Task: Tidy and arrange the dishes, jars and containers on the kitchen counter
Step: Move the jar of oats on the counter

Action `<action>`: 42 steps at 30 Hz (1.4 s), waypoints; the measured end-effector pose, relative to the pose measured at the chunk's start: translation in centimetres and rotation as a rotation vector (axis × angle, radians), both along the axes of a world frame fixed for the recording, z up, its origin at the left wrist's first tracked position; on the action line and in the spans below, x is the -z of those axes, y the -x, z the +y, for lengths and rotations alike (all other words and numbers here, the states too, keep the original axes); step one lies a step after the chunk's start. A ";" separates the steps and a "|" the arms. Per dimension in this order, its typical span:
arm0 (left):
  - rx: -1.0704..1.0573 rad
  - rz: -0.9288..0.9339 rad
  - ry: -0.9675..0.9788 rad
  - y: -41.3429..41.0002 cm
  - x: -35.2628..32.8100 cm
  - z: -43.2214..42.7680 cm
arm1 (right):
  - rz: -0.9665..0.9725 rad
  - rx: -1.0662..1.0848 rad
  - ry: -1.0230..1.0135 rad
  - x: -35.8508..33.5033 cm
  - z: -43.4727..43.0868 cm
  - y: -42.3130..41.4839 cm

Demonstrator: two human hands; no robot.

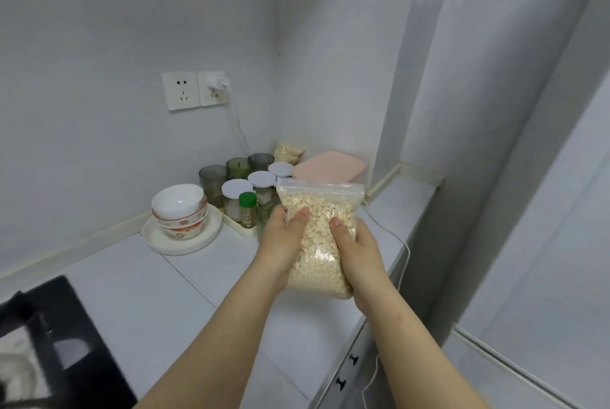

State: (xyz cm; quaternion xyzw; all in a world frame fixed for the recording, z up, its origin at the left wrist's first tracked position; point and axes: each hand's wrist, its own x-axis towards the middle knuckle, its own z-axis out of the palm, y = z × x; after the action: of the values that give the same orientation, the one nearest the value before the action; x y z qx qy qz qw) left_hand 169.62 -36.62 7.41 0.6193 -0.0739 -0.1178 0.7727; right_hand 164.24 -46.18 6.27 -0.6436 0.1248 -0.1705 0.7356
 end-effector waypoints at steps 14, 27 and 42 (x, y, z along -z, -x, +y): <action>-0.114 -0.101 -0.072 -16.2 -3.7 -0.7 | 0.030 -0.311 -0.004 -5.5 -5.8 -18.4; -0.307 -0.154 -0.158 -26.1 -6.2 -4.4 | -0.006 -0.438 0.058 -6.7 -8.8 -31.9; -0.525 -0.120 -0.410 -33.0 -1.7 -6.5 | -0.161 0.016 0.001 -1.5 -15.8 -43.3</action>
State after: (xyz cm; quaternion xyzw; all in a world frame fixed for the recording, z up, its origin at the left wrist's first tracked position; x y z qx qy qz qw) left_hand 202.63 -43.12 9.12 0.7656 0.0680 0.1096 0.6303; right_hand 207.53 -61.96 7.73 -0.6271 0.0705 -0.2277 0.7416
